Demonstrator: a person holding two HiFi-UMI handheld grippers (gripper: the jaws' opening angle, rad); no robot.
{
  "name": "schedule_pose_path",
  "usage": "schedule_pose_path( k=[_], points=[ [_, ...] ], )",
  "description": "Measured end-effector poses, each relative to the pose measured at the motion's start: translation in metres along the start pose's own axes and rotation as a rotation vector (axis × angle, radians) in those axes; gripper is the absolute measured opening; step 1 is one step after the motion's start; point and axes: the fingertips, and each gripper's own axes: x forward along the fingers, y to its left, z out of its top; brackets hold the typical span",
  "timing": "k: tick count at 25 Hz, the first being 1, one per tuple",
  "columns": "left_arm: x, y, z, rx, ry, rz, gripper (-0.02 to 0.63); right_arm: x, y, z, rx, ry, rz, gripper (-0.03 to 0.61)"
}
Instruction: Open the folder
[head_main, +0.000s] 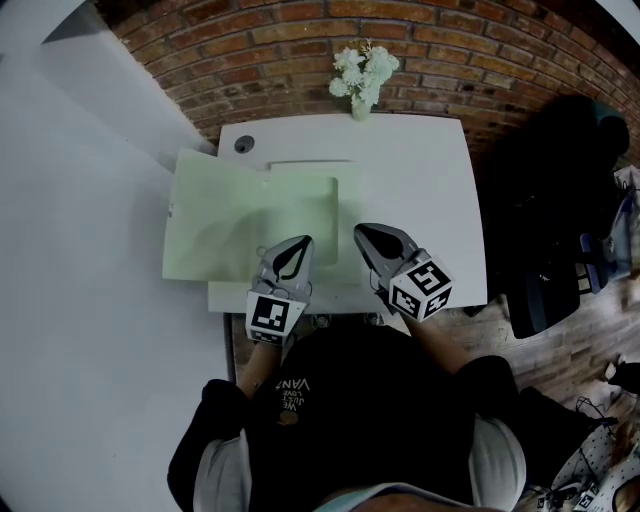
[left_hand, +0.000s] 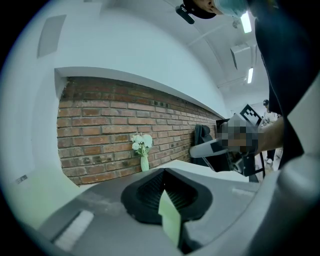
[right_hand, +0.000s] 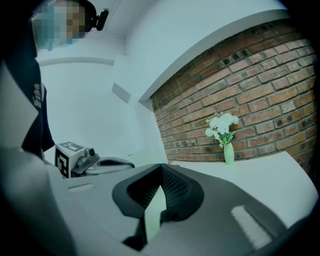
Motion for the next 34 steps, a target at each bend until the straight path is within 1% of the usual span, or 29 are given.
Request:
schedule_pose_path(
  k=[5,7,13,15,19,34],
  points=[
    [-0.0017,0.0031,-0.0008,0.009,0.011,0.012,0.001,-0.0033,-0.0038,-0.0012,-0.026,0.01,-0.029,-0.002],
    [-0.0024,0.0038,-0.0018,-0.002,0.01,0.012,0.002,-0.0038,-0.0045,-0.002,-0.037,0.013,-0.039,-0.002],
    [-0.0042,0.0048,-0.001,0.001,0.01,0.013,0.002,-0.0042,-0.0022,-0.004,-0.082,0.027,-0.052,-0.002],
    [-0.0046,0.0057,0.0001,0.016,0.012,0.016,0.001,-0.0041,-0.0024,-0.0044,-0.084,0.028,-0.057,-0.002],
    [-0.0049,0.0063,0.0,0.0,0.005,0.017,0.002,-0.0037,-0.0032,-0.0059,-0.078,0.029,-0.062,-0.002],
    [-0.007,0.0098,-0.0016,0.001,0.014,0.022,0.002,-0.0036,-0.003,-0.0088,-0.078,0.039,-0.075,-0.002]
  ],
)
